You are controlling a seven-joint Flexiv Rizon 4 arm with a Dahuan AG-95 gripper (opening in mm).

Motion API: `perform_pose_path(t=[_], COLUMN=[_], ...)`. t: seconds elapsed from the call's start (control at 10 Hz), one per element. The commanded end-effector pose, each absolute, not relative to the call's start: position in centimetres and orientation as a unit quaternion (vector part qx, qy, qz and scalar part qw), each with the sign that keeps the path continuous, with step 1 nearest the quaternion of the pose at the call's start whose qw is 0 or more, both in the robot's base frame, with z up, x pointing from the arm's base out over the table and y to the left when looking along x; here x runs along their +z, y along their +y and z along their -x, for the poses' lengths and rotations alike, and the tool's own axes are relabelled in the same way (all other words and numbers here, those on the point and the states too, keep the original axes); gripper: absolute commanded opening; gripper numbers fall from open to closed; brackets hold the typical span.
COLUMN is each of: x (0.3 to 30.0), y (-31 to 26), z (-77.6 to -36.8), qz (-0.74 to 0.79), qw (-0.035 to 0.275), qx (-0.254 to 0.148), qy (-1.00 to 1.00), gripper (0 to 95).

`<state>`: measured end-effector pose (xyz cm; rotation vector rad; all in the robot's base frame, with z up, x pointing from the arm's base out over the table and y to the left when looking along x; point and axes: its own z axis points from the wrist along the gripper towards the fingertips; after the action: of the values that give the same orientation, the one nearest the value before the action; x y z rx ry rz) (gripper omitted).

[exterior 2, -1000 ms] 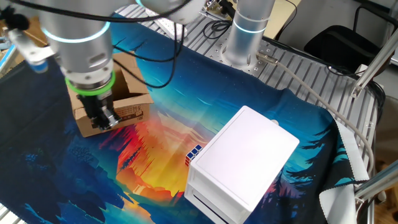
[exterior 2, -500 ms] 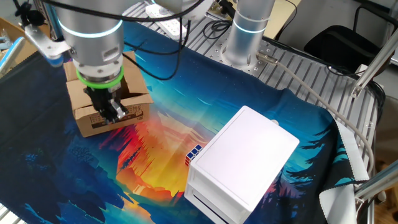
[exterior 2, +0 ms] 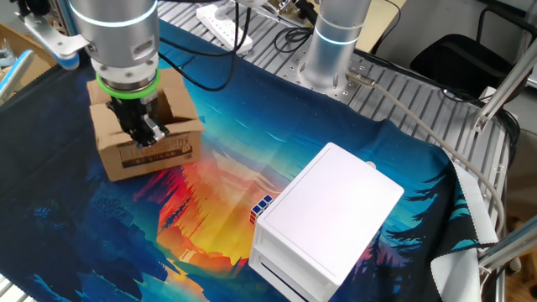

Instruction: Cover the box

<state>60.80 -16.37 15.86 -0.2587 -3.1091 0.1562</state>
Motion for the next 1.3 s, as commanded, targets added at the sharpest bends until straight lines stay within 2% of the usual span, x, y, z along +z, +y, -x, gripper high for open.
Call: perform_pose_path(t=[0.1,0.4,0.9,1.3], x=[15.5,16.1,16.3,14.5], y=[-17.1,-17.4,-16.8,-15.0], z=[-60.9,-60.8,-62.8,-64.1], qz=[0.075,0.079,0.103,0.156], qw=[0.012,0.021,0.019,0.007], qx=[0.048,0.048,0.057,0.046], qy=[-0.996,-0.995,-0.993,-0.987], gripper=[0.0,0.0,0.0,0.0])
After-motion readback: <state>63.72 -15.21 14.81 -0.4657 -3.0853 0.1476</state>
